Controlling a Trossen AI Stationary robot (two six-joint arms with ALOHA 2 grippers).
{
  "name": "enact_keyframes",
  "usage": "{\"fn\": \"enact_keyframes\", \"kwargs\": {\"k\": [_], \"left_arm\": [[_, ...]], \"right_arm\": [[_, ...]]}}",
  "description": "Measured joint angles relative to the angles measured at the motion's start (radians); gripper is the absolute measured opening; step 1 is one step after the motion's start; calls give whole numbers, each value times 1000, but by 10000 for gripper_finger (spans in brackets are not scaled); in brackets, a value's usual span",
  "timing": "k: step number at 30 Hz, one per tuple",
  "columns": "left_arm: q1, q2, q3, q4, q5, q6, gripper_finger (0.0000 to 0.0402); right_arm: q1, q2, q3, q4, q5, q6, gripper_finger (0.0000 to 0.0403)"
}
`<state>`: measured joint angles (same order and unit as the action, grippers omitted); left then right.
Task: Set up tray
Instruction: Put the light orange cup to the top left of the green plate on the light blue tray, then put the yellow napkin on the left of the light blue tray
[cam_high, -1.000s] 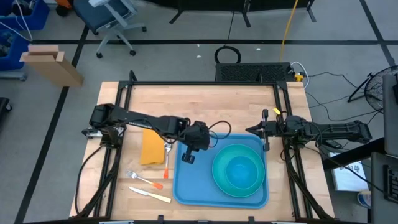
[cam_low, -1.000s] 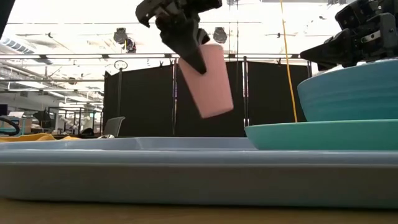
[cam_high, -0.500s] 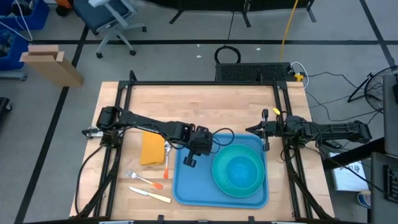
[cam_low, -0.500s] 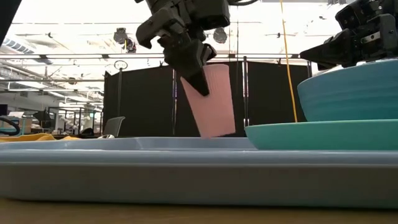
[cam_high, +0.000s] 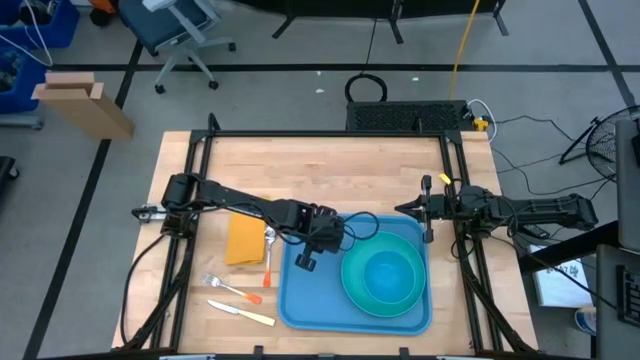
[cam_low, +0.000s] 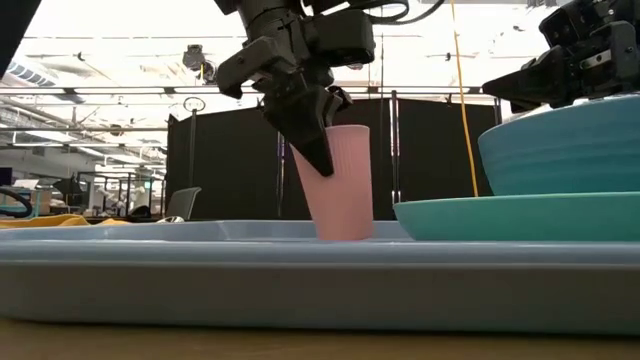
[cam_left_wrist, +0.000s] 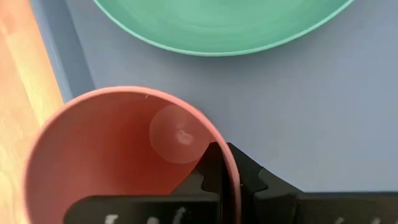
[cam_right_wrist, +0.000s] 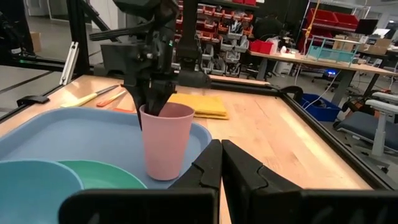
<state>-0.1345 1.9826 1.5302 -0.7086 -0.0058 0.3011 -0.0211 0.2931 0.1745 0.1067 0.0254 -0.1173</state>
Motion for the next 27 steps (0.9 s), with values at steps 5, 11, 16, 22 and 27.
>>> {"fn": "enact_keyframes", "kwargs": {"k": [5, 11, 16, 22, 27], "left_arm": [[-1, 5, 2, 3, -7, 15, 6], [0, 15, 14, -21, 13, 31, 61], [0, 10, 68, -37, 14, 36, 105], [-10, 10, 148, -83, 1, 54, 150], [-30, 10, 249, -197, -75, 55, 181]], "right_arm": [[0, 0, 0, -1, 0, 0, 0], [0, 0, 0, -7, 0, -1, 0], [0, 0, 0, -7, 0, -3, 0], [0, 0, 0, -7, 0, -3, 0], [0, 0, 0, -7, 0, -3, 0]]}}
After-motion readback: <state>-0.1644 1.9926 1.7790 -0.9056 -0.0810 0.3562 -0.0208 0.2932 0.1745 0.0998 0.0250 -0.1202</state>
